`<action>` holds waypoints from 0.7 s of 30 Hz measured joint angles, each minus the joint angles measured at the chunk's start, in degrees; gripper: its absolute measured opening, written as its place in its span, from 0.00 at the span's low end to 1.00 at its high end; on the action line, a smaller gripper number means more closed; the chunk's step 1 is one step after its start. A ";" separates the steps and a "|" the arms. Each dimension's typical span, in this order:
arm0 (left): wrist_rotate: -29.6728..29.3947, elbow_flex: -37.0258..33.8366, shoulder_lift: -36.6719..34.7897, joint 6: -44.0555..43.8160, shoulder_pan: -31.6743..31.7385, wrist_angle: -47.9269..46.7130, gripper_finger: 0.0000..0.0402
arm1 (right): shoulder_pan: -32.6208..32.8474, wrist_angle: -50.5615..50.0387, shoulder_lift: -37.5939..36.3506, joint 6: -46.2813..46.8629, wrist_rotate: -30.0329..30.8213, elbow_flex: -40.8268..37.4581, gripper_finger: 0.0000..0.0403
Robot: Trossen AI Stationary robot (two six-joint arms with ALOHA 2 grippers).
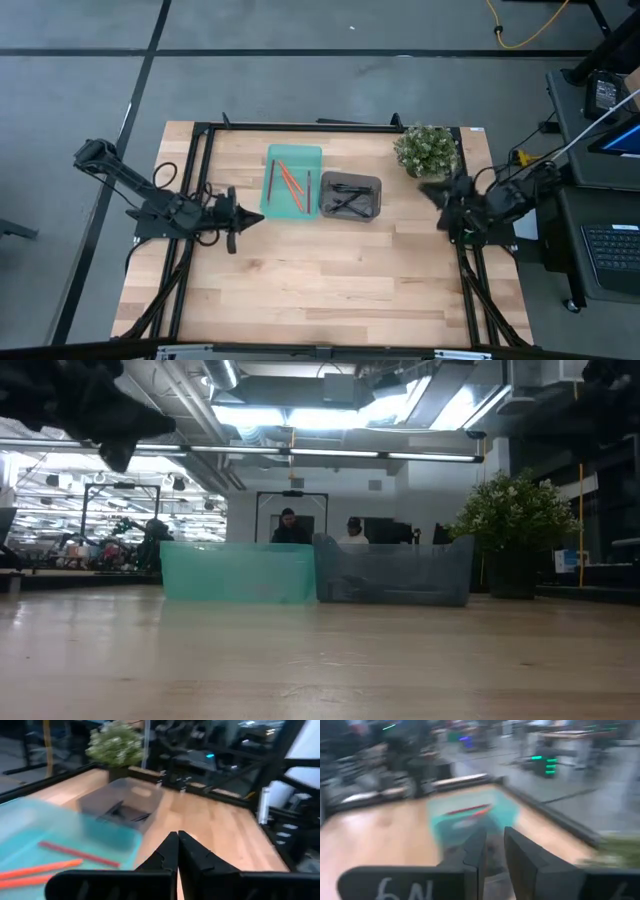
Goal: Sort pens & pencils
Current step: Return to Home Position
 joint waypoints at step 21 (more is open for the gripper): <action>30.14 0.02 25.57 11.81 21.51 25.88 0.00 | 0.00 -1.05 -2.49 0.00 -17.78 -6.68 0.17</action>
